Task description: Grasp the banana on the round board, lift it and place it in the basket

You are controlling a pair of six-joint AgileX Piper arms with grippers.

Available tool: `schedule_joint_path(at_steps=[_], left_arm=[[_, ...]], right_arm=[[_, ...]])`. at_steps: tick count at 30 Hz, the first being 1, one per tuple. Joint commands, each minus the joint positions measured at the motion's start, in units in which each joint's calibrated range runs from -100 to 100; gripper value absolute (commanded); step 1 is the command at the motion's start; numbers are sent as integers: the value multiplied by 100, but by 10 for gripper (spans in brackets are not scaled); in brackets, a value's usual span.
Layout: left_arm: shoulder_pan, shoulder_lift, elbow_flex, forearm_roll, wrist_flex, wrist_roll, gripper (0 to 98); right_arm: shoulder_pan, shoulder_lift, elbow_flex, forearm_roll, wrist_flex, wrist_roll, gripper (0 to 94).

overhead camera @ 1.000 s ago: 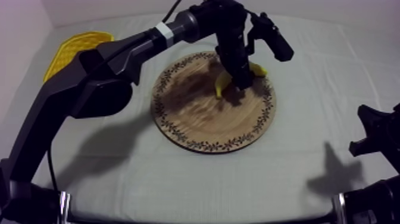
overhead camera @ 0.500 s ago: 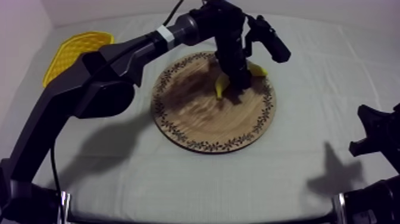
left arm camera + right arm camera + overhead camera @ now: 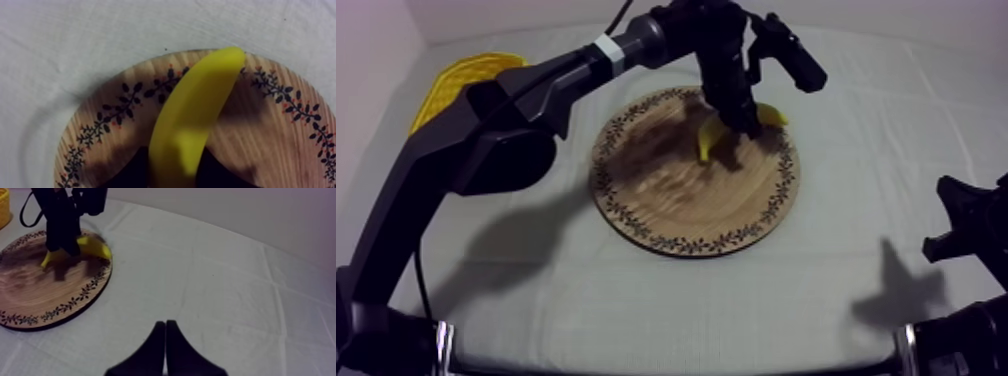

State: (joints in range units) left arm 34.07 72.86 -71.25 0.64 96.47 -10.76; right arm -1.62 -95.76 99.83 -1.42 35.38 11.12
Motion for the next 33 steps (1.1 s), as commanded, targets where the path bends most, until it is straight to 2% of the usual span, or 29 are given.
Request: schedule_joint_path(at_steps=[1, 19, 27, 33], left_arm=[[-5, -118, 122, -17, -29, 9, 285], [248, -2148, 1452, -330, -68, 265, 285], [160, -2731, 2099, -352, -46, 411, 296], [-145, -3020, 2412, -313, -35, 588, 303]], right_arm=[[1, 0, 5, -2, 2, -1, 2], [1, 0, 5, -2, 2, -1, 2], [1, 0, 5, -2, 2, -1, 2], [1, 0, 5, -2, 2, -1, 2]])
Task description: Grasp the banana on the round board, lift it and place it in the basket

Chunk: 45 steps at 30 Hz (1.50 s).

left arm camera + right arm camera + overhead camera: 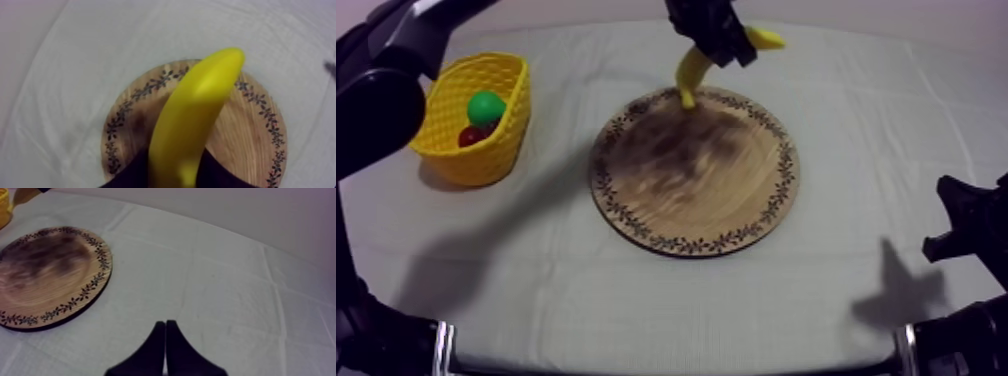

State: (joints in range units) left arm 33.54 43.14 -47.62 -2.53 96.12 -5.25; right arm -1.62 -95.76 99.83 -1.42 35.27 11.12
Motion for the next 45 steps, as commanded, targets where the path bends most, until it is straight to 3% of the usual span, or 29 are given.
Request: schedule_joint_path(at_steps=[1, 11, 33, 45], left_arm=[[-164, -101, 97, 6, 5, 70, 303], [-1023, -628, 786, 15, 135, 281, 308], [-2872, -1823, 2656, -31, 181, 278, 312], [-3342, -2334, 3201, -142, 359, 286, 313]], right_arm=[[1, 0, 5, -2, 13, -1, 2], [1, 0, 5, -2, 13, -1, 2], [1, 0, 5, -2, 13, -1, 2], [1, 0, 5, -2, 13, 3, 2]])
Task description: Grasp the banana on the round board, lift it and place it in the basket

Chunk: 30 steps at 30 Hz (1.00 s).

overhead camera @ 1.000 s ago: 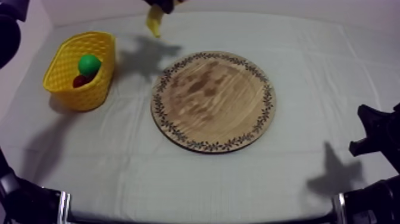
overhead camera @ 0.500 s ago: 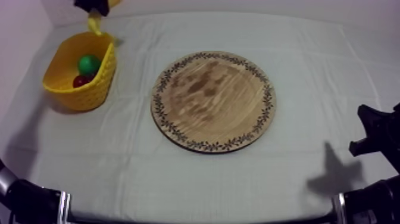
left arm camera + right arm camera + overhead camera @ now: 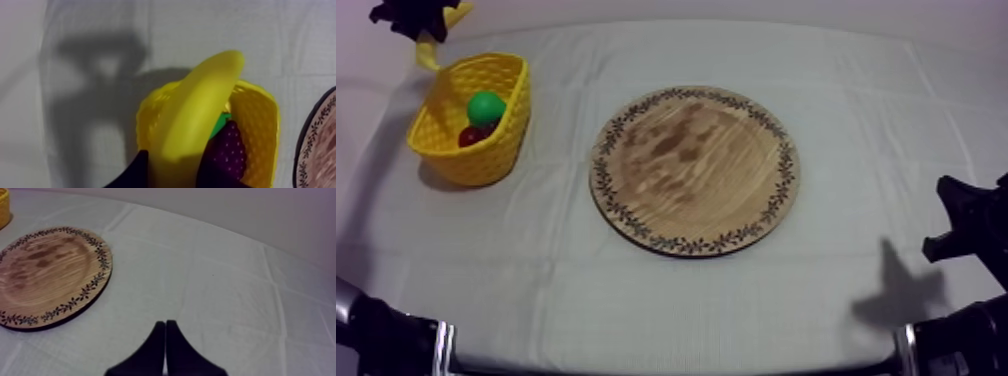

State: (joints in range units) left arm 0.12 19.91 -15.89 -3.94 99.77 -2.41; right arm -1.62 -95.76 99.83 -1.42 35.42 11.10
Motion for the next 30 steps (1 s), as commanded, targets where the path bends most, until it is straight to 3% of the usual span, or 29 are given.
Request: schedule_joint_path(at_steps=[1, 9, 24, 30], left_arm=[[-2, -34, 68, 1, -5, 10, 314], [16, -146, 669, 72, -90, 101, 324], [219, 173, 2172, 227, -897, 131, 329], [197, 348, 2320, 290, -985, 91, 430]], right_arm=[[1, 0, 5, -2, -2, 5, 2], [1, 0, 5, -2, -2, 6, 2], [1, 0, 5, -2, -2, 6, 2], [1, 0, 5, -2, -2, 6, 2]])
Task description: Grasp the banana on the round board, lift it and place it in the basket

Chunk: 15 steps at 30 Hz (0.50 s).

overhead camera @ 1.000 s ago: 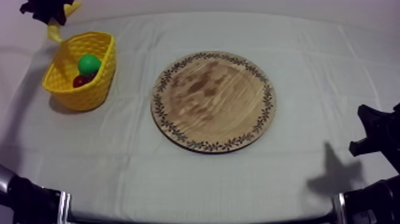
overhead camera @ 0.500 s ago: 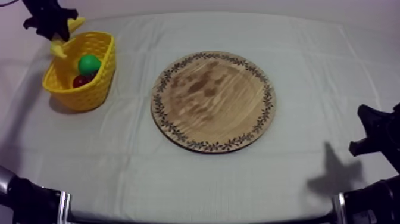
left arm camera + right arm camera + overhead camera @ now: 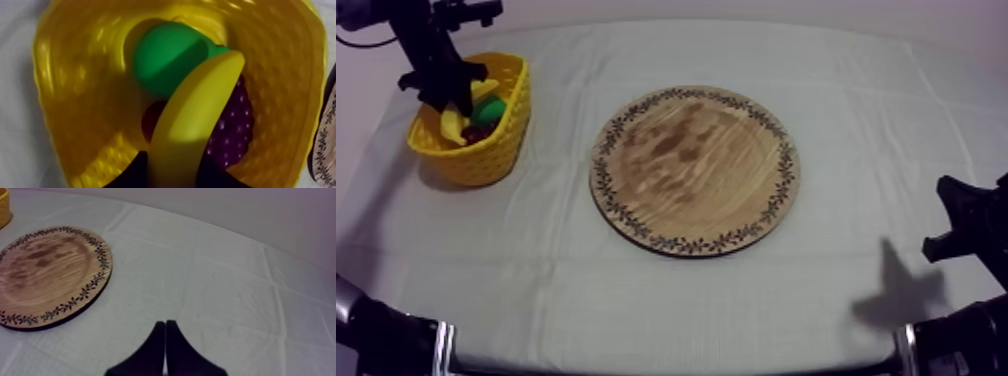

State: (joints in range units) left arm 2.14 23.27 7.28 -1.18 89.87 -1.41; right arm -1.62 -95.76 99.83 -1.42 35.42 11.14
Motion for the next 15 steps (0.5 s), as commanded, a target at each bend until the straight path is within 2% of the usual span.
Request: schedule_joint_path(at_steps=[1, 8, 15], left_arm=[[-7, 30, 8, 26, 3, -20, 464], [-14, 63, -12, 67, 6, -108, 716], [10, -205, -104, 26, 9, -31, 830]], right_arm=[[1, 0, 5, -2, -2, 2, 2], [1, 0, 5, -2, -2, 2, 2], [1, 0, 5, -2, -2, 2, 2]])
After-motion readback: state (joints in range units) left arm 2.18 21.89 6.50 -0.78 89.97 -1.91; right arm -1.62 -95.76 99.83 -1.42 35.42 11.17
